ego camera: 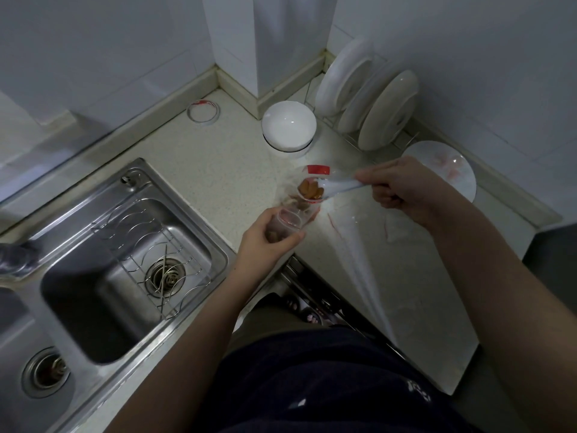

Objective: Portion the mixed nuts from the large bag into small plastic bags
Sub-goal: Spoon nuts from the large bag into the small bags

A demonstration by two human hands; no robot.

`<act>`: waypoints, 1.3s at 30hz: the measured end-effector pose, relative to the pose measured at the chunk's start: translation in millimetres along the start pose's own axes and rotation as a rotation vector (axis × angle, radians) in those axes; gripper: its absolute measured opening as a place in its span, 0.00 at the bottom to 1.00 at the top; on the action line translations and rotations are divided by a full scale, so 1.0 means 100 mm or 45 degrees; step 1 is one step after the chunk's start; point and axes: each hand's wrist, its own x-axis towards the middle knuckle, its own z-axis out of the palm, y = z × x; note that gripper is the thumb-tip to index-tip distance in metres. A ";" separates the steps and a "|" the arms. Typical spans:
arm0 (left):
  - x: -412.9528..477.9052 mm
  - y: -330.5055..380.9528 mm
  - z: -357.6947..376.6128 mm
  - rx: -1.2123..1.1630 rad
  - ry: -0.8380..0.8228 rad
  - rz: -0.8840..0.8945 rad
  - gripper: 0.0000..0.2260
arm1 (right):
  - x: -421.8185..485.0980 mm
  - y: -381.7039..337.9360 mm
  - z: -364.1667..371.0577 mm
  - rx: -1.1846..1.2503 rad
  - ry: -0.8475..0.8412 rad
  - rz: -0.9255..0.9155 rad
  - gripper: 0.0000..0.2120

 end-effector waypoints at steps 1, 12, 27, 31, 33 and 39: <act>0.00 0.01 0.00 -0.002 0.002 0.006 0.20 | -0.05 -0.02 0.04 -0.047 -0.001 -0.023 0.07; -0.06 0.07 0.04 0.011 0.044 0.072 0.18 | -0.46 -0.18 0.50 -0.805 0.013 -0.451 0.18; -0.18 0.04 -0.02 -0.035 0.115 -0.003 0.17 | -0.51 -0.30 0.41 -1.172 0.261 -0.799 0.14; -0.19 0.05 -0.05 -0.020 0.134 -0.001 0.16 | -0.40 -0.36 0.38 -1.576 0.401 -0.852 0.13; -0.20 0.05 -0.05 -0.010 0.136 -0.004 0.16 | -0.35 -0.37 0.44 -1.808 0.367 -0.932 0.10; -0.22 0.03 -0.04 0.007 0.155 -0.008 0.17 | -0.05 -0.37 0.64 -2.132 0.007 -0.903 0.11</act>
